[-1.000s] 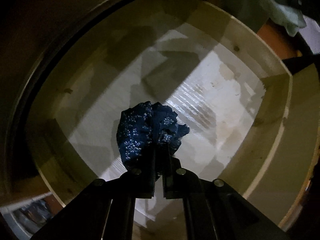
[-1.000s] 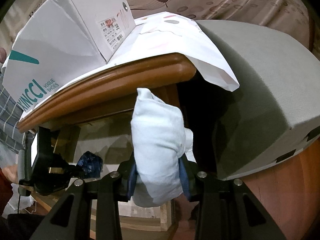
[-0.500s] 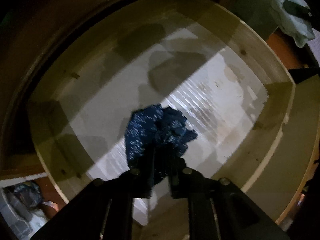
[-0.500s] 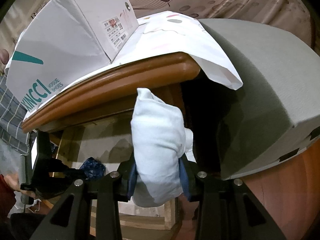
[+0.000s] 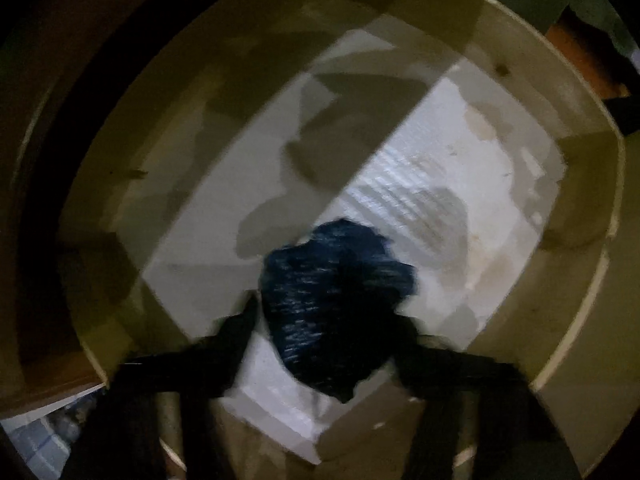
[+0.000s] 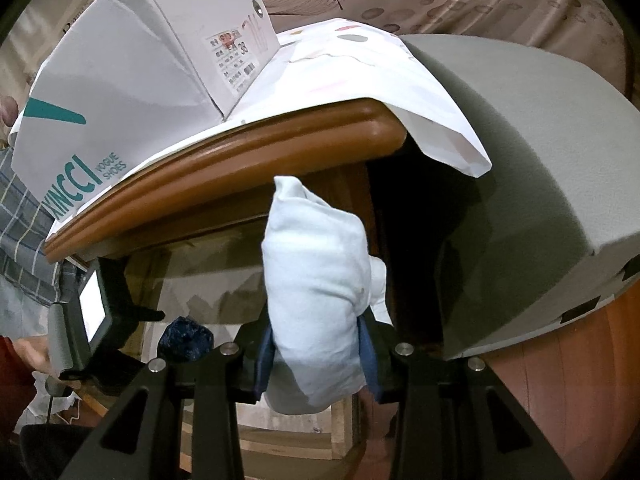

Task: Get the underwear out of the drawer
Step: 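Lift the dark blue cloth out of the drawer over the shoe box with the left tool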

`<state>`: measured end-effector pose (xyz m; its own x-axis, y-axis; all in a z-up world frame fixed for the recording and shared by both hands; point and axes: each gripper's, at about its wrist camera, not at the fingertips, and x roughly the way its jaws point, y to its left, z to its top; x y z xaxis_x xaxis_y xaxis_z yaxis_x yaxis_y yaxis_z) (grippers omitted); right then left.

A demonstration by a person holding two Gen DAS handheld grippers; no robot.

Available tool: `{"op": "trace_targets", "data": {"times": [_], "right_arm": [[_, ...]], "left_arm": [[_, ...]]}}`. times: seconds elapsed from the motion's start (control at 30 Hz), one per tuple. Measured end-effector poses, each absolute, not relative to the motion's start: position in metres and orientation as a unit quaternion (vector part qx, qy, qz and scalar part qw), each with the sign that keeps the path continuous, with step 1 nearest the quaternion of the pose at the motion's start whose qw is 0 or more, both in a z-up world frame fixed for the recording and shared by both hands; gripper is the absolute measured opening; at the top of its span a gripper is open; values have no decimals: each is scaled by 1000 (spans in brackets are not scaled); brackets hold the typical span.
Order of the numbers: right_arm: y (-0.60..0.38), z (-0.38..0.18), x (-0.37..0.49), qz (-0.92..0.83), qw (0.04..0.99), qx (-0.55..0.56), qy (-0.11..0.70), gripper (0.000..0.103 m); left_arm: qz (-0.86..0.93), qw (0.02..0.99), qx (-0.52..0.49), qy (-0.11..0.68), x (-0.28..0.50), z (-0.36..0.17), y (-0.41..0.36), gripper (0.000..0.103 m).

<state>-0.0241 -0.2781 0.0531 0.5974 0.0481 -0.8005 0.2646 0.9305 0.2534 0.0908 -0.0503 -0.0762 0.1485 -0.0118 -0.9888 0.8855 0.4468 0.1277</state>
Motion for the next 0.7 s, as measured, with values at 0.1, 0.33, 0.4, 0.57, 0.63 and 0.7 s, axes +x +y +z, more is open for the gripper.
{"op": "trace_targets", "data": {"times": [0.1, 0.33, 0.4, 0.57, 0.63, 0.7], "right_arm": [[-278, 53, -24, -60, 875, 181, 444, 37], [-281, 53, -25, -62, 876, 180, 443, 37], [-280, 53, -24, -61, 876, 180, 443, 37], [-279, 53, -25, -63, 878, 174, 442, 37], [-278, 54, -26, -63, 879, 171, 441, 37], [-276, 53, -25, -63, 880, 167, 441, 37]], "left_arm": [[-347, 645, 384, 563, 98, -78, -46, 24], [-352, 661, 360, 557, 101, -64, -32, 9], [-351, 667, 353, 555, 93, -63, -31, 9], [-348, 680, 346, 545, 80, -41, -17, 9], [-347, 688, 338, 540, 77, -34, -13, 9], [-346, 698, 331, 533, 74, -21, -7, 9]]}}
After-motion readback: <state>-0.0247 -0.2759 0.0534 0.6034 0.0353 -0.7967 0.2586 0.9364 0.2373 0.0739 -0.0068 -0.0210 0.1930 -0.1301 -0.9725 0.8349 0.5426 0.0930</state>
